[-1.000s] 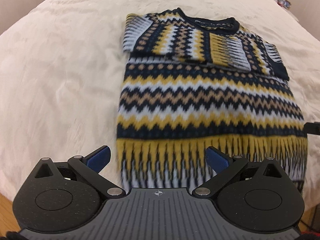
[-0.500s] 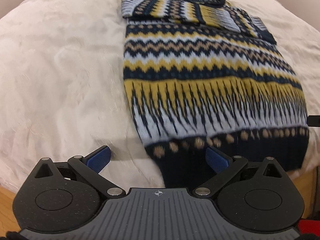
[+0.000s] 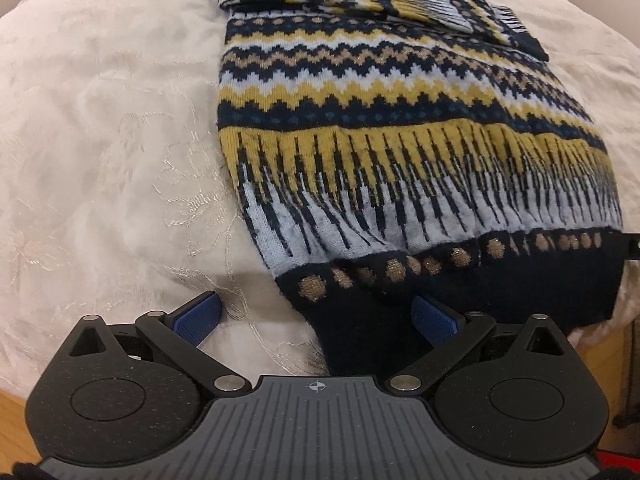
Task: Fold small clothes
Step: 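Move both open grippers down to the sweater's ribbed hem, then close both grippers on the ribbed hem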
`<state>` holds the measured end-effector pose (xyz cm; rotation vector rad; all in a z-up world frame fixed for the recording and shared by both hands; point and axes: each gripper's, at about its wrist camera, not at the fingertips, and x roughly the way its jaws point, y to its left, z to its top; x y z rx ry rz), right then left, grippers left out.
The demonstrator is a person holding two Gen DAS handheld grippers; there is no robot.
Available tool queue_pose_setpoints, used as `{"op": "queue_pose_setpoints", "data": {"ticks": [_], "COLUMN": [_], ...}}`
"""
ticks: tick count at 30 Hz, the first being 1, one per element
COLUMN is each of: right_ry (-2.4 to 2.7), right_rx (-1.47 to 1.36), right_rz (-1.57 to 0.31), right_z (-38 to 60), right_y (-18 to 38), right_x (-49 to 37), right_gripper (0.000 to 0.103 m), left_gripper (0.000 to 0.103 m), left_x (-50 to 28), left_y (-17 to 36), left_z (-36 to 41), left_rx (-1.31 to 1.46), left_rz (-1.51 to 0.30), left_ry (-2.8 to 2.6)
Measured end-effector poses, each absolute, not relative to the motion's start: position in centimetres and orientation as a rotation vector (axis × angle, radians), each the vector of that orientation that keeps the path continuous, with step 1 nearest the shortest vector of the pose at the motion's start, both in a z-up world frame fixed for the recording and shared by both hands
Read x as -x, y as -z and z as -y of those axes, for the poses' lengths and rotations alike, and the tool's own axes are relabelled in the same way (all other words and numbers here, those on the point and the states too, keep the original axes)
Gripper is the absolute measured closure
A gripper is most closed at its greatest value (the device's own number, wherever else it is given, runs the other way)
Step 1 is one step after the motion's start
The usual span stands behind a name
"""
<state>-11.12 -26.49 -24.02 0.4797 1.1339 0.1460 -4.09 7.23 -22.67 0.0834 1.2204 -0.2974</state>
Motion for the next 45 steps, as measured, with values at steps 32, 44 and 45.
{"op": "queue_pose_setpoints", "data": {"ticks": [32, 44, 45], "right_ry": [-0.298, -0.276, -0.277], "right_rx": [-0.616, -0.666, -0.664], "right_rz": [-1.093, -1.105, -1.101], "right_z": [27.4, 29.0, 29.0], "right_y": [24.5, 24.6, 24.4], "right_x": [13.0, 13.5, 13.6], "right_gripper": [0.009, 0.085, 0.085], "left_gripper": [0.045, 0.094, 0.095], "left_x": [6.8, 6.2, 6.3], "left_y": [20.6, 20.5, 20.2], "left_z": [-8.2, -8.6, -8.6], "left_rx": [0.035, 0.137, 0.131], "left_rz": [-1.147, -1.145, -1.131], "left_ry": [0.383, 0.378, 0.381]}}
